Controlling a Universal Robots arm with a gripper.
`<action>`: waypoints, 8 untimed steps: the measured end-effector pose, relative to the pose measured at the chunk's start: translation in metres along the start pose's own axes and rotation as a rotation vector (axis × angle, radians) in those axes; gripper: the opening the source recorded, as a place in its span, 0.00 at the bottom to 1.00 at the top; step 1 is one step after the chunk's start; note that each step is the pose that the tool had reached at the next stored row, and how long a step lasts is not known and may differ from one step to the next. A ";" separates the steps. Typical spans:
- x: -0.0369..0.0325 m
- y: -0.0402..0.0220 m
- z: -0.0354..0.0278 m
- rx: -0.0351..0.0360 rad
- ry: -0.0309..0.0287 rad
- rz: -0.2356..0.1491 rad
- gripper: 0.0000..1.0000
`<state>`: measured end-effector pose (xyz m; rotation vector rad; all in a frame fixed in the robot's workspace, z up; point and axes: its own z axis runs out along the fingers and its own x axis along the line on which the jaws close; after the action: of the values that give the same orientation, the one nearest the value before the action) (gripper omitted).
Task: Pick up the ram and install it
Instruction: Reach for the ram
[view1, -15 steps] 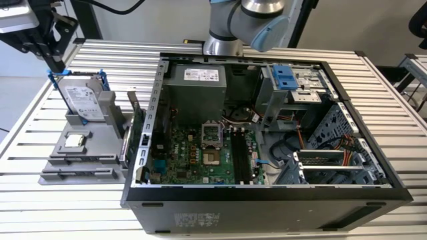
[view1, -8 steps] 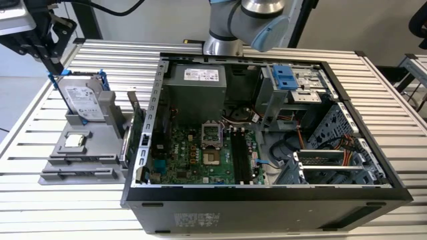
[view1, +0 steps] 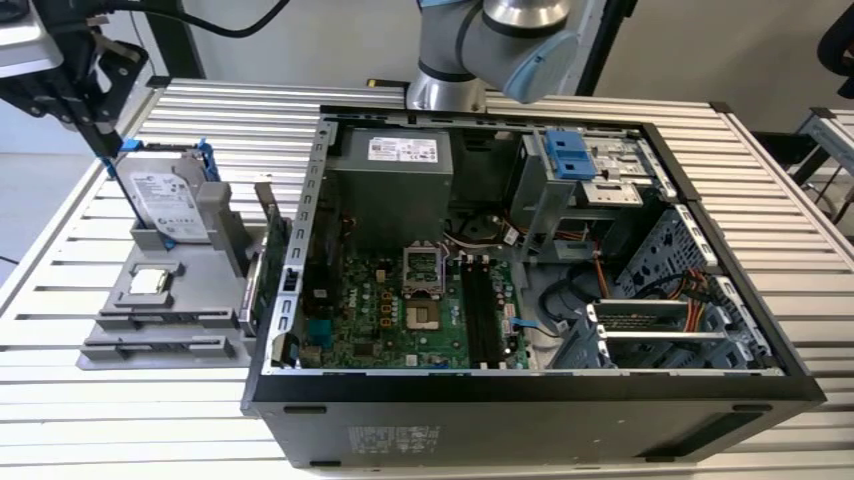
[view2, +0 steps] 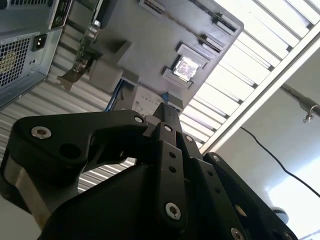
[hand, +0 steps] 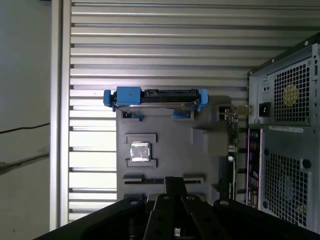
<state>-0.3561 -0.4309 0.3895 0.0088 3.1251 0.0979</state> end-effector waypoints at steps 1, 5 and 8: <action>0.0001 -0.0012 -0.0001 0.0000 0.0000 0.000 0.00; 0.0003 -0.0060 -0.0002 0.0000 -0.0001 0.000 0.00; 0.0003 -0.0098 -0.0004 0.0000 -0.0001 0.000 0.00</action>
<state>-0.3565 -0.4408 0.3892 0.0088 3.1250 0.0979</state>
